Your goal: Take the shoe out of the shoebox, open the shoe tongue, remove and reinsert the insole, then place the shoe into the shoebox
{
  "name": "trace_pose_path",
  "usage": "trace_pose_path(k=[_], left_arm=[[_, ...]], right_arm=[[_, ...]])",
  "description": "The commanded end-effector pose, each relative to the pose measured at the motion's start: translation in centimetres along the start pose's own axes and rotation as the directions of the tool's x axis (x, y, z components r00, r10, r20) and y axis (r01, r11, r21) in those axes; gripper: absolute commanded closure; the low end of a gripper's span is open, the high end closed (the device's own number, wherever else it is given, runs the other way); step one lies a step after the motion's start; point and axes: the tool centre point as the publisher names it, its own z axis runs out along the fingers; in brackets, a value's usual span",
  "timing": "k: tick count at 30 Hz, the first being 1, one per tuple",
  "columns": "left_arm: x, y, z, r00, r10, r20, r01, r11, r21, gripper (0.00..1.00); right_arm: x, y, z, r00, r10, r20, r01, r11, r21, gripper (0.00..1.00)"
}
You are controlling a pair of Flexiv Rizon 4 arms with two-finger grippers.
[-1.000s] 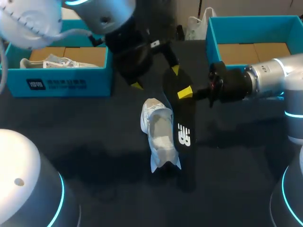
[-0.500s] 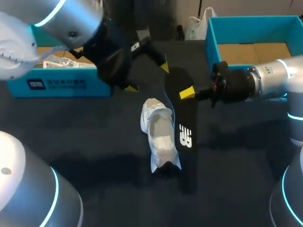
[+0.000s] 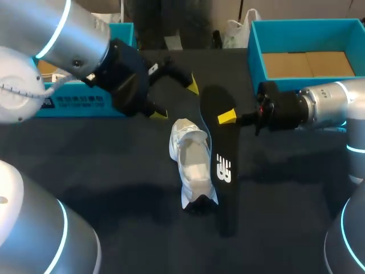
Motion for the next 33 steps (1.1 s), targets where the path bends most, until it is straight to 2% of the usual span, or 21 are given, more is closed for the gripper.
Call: trace_pose_path(k=[1,3,5,10,13,22,28,29,33], left_arm=[[1.1,0.3,1.1,0.957,-0.052,0.287,0.049,0.999,0.017,0.00],[1.5,0.4,1.3,0.936,-0.050,0.349,0.055,0.998,-0.004,0.00],[1.6,0.5,1.3,0.916,-0.101,0.388,0.096,0.995,0.032,0.00],[2.6,0.6,1.6,0.871,-0.078,0.485,0.094,0.996,-0.008,0.00],[3.2,0.7,2.4,0.903,-0.095,0.419,0.115,0.993,-0.023,0.00],[3.2,0.7,2.4,0.903,-0.095,0.419,0.115,0.993,-0.023,0.00],[3.2,0.7,2.4,0.903,-0.095,0.419,0.115,0.993,-0.023,0.00],[3.5,0.7,2.7,0.894,-0.065,0.443,0.098,0.994,-0.051,0.00],[4.0,1.2,3.8,0.871,-0.090,0.483,0.109,0.994,-0.012,0.00]], right_arm=[[0.0,0.2,-0.1,1.000,-0.002,0.001,0.002,1.000,0.004,1.00],[0.1,0.2,-0.2,1.000,-0.004,0.001,0.004,1.000,0.004,1.00],[0.1,0.2,-0.2,1.000,-0.005,0.002,0.005,1.000,0.005,1.00],[0.2,0.2,-0.4,1.000,-0.001,0.005,0.001,1.000,0.006,1.00],[0.2,0.2,-0.4,1.000,0.001,0.006,-0.001,1.000,0.007,1.00],[0.5,0.0,-0.8,1.000,-0.002,0.012,0.002,1.000,-0.004,1.00],[0.6,-0.4,-0.3,1.000,0.013,-0.003,-0.013,1.000,-0.006,1.00],[0.7,-0.5,-0.2,1.000,0.014,-0.006,-0.014,1.000,-0.005,1.00],[1.0,-0.7,0.1,1.000,0.018,-0.008,-0.018,1.000,-0.012,1.00]])
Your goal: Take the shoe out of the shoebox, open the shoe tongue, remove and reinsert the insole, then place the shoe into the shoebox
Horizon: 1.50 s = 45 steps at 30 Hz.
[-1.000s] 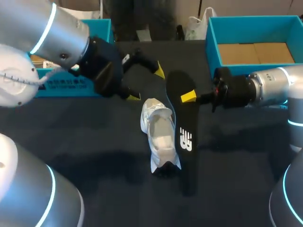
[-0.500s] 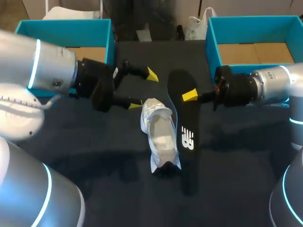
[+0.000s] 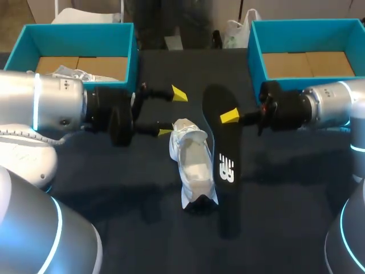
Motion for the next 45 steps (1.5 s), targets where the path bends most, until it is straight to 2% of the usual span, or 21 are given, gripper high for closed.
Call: trace_pose_path(k=[1,4,15,21,25,28,32,34,42,45], left_arm=[[1.4,0.6,1.0,0.998,0.014,0.068,-0.015,1.000,0.013,0.00],[1.8,1.2,1.5,0.990,0.012,0.142,-0.014,1.000,0.013,0.00],[2.7,2.0,3.7,0.979,0.081,0.189,-0.087,0.996,0.022,0.00],[2.6,1.8,4.5,0.970,0.108,0.217,-0.115,0.993,0.022,0.00],[2.2,1.7,4.9,0.966,0.111,0.235,-0.120,0.993,0.023,0.05],[1.9,1.7,5.3,0.964,0.110,0.244,-0.118,0.993,0.018,0.16],[1.6,1.7,6.0,0.962,0.104,0.252,-0.111,0.994,0.013,0.55],[1.5,1.6,6.3,0.961,0.104,0.258,-0.111,0.994,0.013,0.59],[1.4,1.0,6.8,0.959,0.099,0.266,-0.108,0.994,0.019,0.62],[1.5,1.0,6.9,0.959,0.095,0.266,-0.103,0.995,0.015,0.71]], right_arm=[[0.2,-0.2,0.5,1.000,0.004,0.009,-0.004,1.000,-0.013,1.00],[0.3,-0.3,0.9,1.000,0.011,0.004,-0.011,1.000,-0.021,1.00],[0.2,-0.3,3.2,1.000,0.013,-0.009,-0.014,1.000,-0.020,1.00],[0.3,-0.4,4.2,1.000,0.008,-0.015,-0.008,1.000,-0.024,1.00],[0.4,-0.3,4.9,1.000,0.006,-0.018,-0.006,1.000,-0.020,1.00],[0.3,-0.3,5.2,1.000,0.006,-0.019,-0.007,1.000,-0.018,1.00],[0.2,-0.2,5.5,1.000,0.011,-0.021,-0.011,1.000,-0.014,1.00],[0.2,-0.2,5.5,1.000,0.012,-0.021,-0.012,1.000,-0.013,1.00],[0.3,-0.1,5.4,1.000,0.010,-0.018,-0.010,1.000,-0.016,1.00],[0.3,-0.1,5.4,1.000,0.007,-0.017,-0.007,1.000,-0.016,1.00]])
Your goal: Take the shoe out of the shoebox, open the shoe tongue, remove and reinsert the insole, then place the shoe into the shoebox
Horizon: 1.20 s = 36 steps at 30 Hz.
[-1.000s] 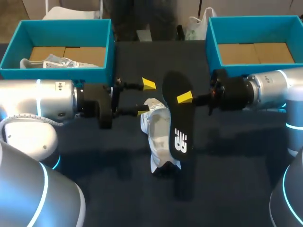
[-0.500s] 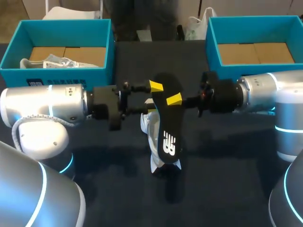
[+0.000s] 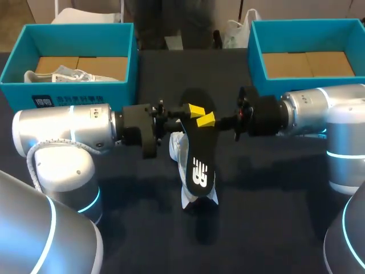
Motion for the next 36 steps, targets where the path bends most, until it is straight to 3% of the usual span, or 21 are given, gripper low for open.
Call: trace_pose_path(k=[1,3,5,6,10,11,12,13,14,22,29,36], left_arm=[[0.1,0.0,0.4,1.000,0.000,0.002,0.000,1.000,-0.008,0.74],[0.1,-0.1,0.4,1.000,-0.002,0.002,0.002,1.000,-0.011,0.76],[0.1,-0.1,0.4,1.000,-0.006,0.003,0.006,1.000,-0.014,0.88],[0.1,-0.1,0.5,1.000,-0.007,0.004,0.007,1.000,-0.015,1.00],[0.2,-0.1,0.5,1.000,-0.019,0.003,0.019,1.000,-0.018,1.00],[0.2,-0.1,0.5,1.000,-0.030,-0.001,0.030,0.999,-0.019,1.00],[0.3,-0.1,0.4,0.999,-0.036,-0.001,0.036,0.999,-0.021,1.00],[0.3,-0.1,0.3,0.999,-0.037,-0.002,0.037,0.999,-0.021,1.00],[0.3,-0.1,0.2,0.999,-0.041,-0.005,0.041,0.999,-0.021,1.00],[-0.7,-0.2,-0.9,0.992,-0.122,-0.017,0.122,0.993,-0.010,1.00],[-2.5,-1.2,-1.9,0.960,-0.277,-0.044,0.279,0.959,0.048,1.00],[-3.4,-1.7,-2.5,0.941,-0.332,-0.067,0.336,0.938,0.082,1.00]], right_arm=[[0.0,0.1,0.1,1.000,-0.001,0.002,0.001,1.000,0.001,1.00],[0.0,0.1,0.1,1.000,-0.002,0.002,0.002,1.000,0.001,1.00],[0.0,0.1,0.1,1.000,-0.001,0.001,0.001,1.000,0.002,1.00],[-0.1,0.1,0.1,1.000,0.000,0.000,0.000,1.000,0.003,1.00],[-0.3,-0.1,0.1,1.000,0.005,-0.001,-0.005,1.000,0.001,1.00],[-0.3,-0.3,0.1,1.000,0.006,0.000,-0.006,1.000,0.000,0.85],[-0.3,-0.5,0.0,1.000,0.013,0.003,-0.013,1.000,-0.006,0.62],[-0.3,-0.8,-0.2,1.000,0.014,0.006,-0.014,1.000,-0.019,0.23],[-0.3,-1.1,-0.5,1.000,0.017,0.010,-0.017,0.999,-0.030,0.00],[-0.1,-3.0,-3.5,0.997,0.007,0.073,0.000,0.996,-0.094,0.00],[0.2,-3.3,-6.1,0.968,-0.164,0.192,0.186,0.977,-0.101,0.00],[-0.3,-3.2,-7.4,0.902,-0.318,0.292,0.359,0.928,-0.099,0.00]])
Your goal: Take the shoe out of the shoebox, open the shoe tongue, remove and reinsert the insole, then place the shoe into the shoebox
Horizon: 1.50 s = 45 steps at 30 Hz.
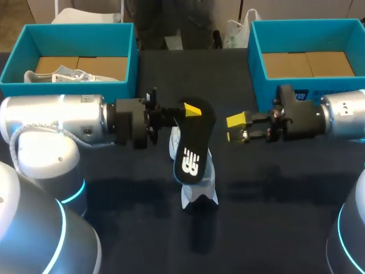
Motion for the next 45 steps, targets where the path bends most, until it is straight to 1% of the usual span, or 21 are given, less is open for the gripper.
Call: trace_pose_path(k=[1,5,6,7,9,12,14,30,31,32,34,35,36,37,38,39,41,42,43,44,45], left_arm=[[-0.3,-0.1,-0.9,0.998,-0.057,-0.034,0.057,0.998,0.011,1.00],[-0.5,-0.4,-1.3,0.990,-0.130,-0.053,0.132,0.991,0.032,1.00],[-0.5,-0.5,-1.4,0.987,-0.151,-0.059,0.153,0.988,0.036,1.00],[-0.7,-0.7,-1.4,0.984,-0.170,-0.062,0.172,0.984,0.040,1.00],[-0.9,-0.9,-1.5,0.979,-0.193,-0.071,0.197,0.979,0.048,1.00],[-1.5,-1.3,-1.8,0.958,-0.274,-0.091,0.279,0.959,0.055,1.00],[-1.8,-1.4,-1.9,0.940,-0.321,-0.115,0.330,0.942,0.065,1.00],[-1.8,-1.4,-1.9,0.940,-0.321,-0.115,0.330,0.942,0.065,1.00],[-1.6,-1.6,-1.8,0.934,-0.335,-0.123,0.345,0.936,0.073,1.00],[-1.4,-1.8,-1.8,0.927,-0.350,-0.137,0.362,0.929,0.077,1.00],[-1.3,-2.0,-2.0,0.910,-0.390,-0.143,0.404,0.911,0.087,1.00],[-1.3,-2.1,-2.1,0.904,-0.401,-0.148,0.416,0.906,0.085,1.00],[-1.4,-2.1,-2.2,0.897,-0.416,-0.148,0.431,0.898,0.089,1.00],[-1.4,-2.2,-2.4,0.889,-0.432,-0.150,0.448,0.889,0.097,1.00],[-1.4,-2.2,-2.5,0.879,-0.452,-0.151,0.468,0.878,0.099,1.00],[-1.4,-2.3,-2.7,0.873,-0.462,-0.155,0.479,0.872,0.097,1.00],[-1.3,-2.3,-3.0,0.864,-0.479,-0.157,0.496,0.863,0.095,1.00],[-1.3,-2.3,-3.1,0.857,-0.490,-0.161,0.507,0.857,0.092,1.00],[-1.2,-2.4,-3.3,0.851,-0.499,-0.163,0.517,0.851,0.090,1.00],[-1.2,-2.4,-3.3,0.849,-0.503,-0.164,0.521,0.849,0.089,1.00],[-1.2,-2.5,-3.5,0.843,-0.510,-0.169,0.528,0.845,0.086,1.00]], right_arm=[[0.6,-0.7,-1.0,0.995,-0.067,0.070,0.069,0.997,-0.026,0.00],[0.5,-0.6,-1.4,0.981,-0.160,0.112,0.159,0.987,0.018,0.00],[0.6,-0.5,-1.6,0.968,-0.209,0.136,0.207,0.978,0.033,0.00],[0.8,-0.5,-1.7,0.961,-0.248,0.122,0.245,0.969,0.038,0.00],[1.0,-0.4,-1.9,0.941,-0.308,0.140,0.303,0.951,0.053,0.00],[1.2,-0.3,-2.4,0.909,-0.403,0.109,0.403,0.915,0.020,0.00],[1.0,-0.4,-2.9,0.921,-0.379,0.094,0.381,0.924,-0.007,0.00],[1.0,-0.4,-2.9,0.921,-0.379,0.094,0.381,0.924,-0.007,0.00],[0.7,-0.3,-2.8,0.915,-0.393,0.092,0.395,0.919,-0.001,0.00],[0.3,-0.1,-2.8,0.889,-0.449,0.083,0.450,0.893,0.016,0.00],[0.0,0.1,-2.9,0.840,-0.526,0.133,0.517,0.850,0.097,0.00],[-0.2,0.2,-3.0,0.809,-0.568,0.153,0.555,0.823,0.122,0.00],[-0.2,0.3,-3.1,0.764,-0.624,0.164,0.601,0.781,0.172,0.00],[-0.3,0.4,-3.2,0.748,-0.641,0.172,0.610,0.766,0.201,0.00],[-0.5,0.5,-3.4,0.697,-0.694,0.182,0.658,0.719,0.223,0.00],[-0.6,0.5,-3.5,0.679,-0.711,0.182,0.668,0.702,0.248,0.00],[-0.8,0.6,-3.6,0.603,-0.776,0.184,0.699,0.625,0.346,0.00],[-1.0,0.6,-3.5,0.579,-0.791,0.195,0.699,0.605,0.381,0.00],[-1.2,0.6,-3.5,0.530,-0.826,0.192,0.721,0.558,0.412,0.00],[-1.3,0.6,-3.5,0.523,-0.829,0.197,0.708,0.551,0.441,0.00],[-1.7,0.5,-3.5,0.453,-0.864,0.220,0.713,0.499,0.493,0.00]])
